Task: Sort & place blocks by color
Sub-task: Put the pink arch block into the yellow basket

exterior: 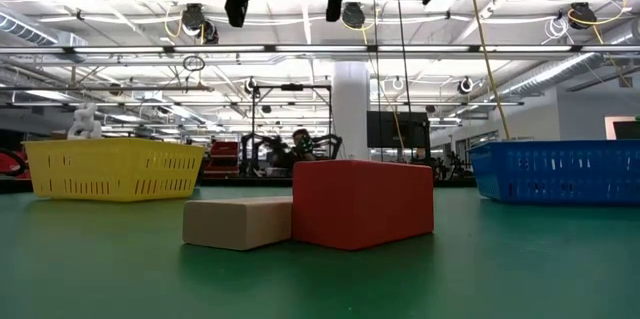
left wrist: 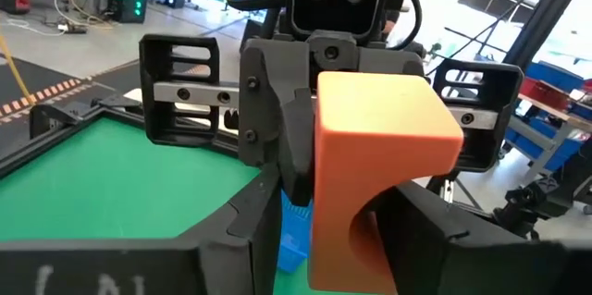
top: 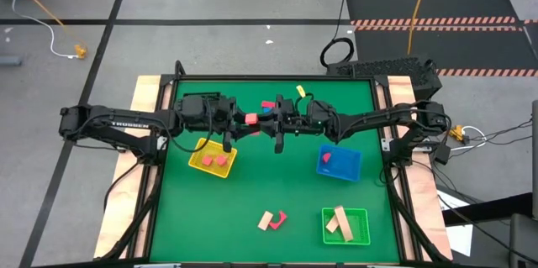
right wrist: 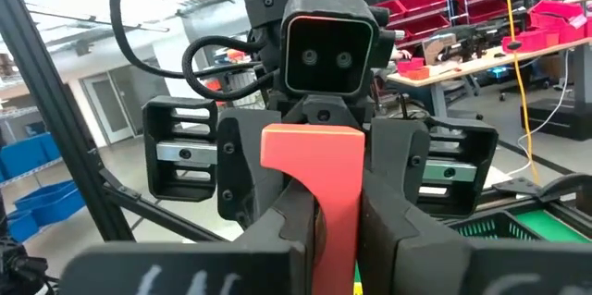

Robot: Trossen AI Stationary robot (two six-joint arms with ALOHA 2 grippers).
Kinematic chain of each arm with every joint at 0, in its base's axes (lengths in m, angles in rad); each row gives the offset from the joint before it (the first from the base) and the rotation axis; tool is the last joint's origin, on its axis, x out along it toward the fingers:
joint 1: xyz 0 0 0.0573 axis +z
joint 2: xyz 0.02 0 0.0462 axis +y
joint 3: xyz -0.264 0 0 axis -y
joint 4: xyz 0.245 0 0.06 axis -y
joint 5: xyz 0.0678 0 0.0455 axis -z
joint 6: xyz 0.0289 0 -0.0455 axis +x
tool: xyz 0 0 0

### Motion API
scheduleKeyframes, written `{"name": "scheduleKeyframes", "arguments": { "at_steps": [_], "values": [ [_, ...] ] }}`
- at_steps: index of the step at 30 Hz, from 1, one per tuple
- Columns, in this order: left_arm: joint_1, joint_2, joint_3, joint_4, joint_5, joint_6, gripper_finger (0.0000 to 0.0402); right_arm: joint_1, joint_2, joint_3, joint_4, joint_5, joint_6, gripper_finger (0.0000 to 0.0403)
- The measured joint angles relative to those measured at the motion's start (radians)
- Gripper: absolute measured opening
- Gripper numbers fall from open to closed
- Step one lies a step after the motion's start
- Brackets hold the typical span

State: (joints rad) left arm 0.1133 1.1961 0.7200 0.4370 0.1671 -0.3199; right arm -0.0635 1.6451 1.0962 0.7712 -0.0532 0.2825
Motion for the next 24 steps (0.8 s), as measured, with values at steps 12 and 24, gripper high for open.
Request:
{"name": "scheduleKeyframes", "arguments": {
  "at_steps": [12,24],
  "values": [
    [0.004,0.001,0.0,0.001,0.022,-0.031,0.0153,-0.02,0.0,0.0,0.011,0.041,0.045,0.0031],
    [0.015,0.002,0.0,0.006,0.05,-0.026,0.0151,-0.024,0.0,0.0,0.017,0.092,0.098,0.0078]
  ]
}}
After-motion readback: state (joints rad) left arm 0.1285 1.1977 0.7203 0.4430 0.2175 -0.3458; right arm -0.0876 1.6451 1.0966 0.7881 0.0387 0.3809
